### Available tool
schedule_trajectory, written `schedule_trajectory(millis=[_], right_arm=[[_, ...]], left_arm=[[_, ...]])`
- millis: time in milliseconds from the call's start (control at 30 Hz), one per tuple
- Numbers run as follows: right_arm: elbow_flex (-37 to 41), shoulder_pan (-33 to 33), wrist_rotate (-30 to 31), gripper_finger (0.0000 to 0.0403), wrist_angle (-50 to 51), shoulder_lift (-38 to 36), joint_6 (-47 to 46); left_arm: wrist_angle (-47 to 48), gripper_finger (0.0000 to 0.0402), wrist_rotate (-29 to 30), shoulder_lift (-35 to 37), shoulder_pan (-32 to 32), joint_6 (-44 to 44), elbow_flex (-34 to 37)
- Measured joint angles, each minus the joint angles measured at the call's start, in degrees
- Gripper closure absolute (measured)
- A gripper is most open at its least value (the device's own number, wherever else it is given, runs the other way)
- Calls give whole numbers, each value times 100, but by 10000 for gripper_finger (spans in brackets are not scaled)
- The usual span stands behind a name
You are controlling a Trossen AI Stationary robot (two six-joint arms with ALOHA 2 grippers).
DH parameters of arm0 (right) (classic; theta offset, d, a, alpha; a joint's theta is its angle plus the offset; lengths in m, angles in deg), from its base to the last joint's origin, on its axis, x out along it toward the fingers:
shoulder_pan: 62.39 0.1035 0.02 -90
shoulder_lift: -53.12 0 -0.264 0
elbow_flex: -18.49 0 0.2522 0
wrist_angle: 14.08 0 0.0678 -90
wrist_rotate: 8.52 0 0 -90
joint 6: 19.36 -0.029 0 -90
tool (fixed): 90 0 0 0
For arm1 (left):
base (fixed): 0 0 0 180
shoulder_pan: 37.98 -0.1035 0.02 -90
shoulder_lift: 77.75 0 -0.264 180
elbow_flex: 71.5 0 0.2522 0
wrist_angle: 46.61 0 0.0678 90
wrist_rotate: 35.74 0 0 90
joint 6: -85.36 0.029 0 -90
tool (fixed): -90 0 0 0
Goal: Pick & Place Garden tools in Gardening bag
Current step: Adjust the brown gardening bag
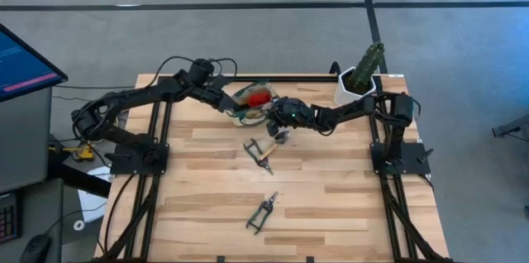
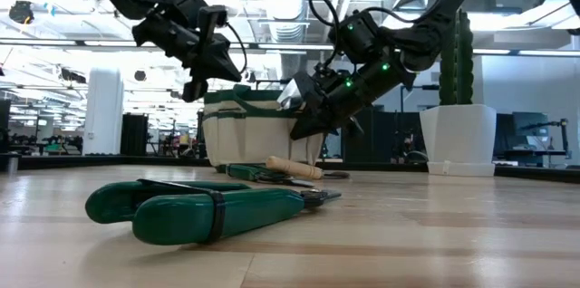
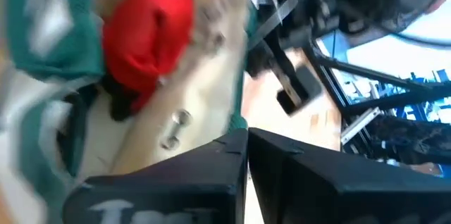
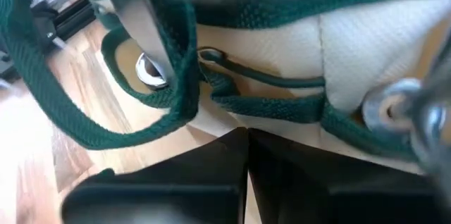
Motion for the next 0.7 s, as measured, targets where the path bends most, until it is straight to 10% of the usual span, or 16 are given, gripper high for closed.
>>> schedule_trajectory(millis=[267,700], right_arm=[[3,-79,-556,403,56,-125,-2],[2,425,-293,403,1091,-1284,318]], left_arm=[[-65,401,1378,68,155,450,0],[-412,401,735,182,-995,541,0]])
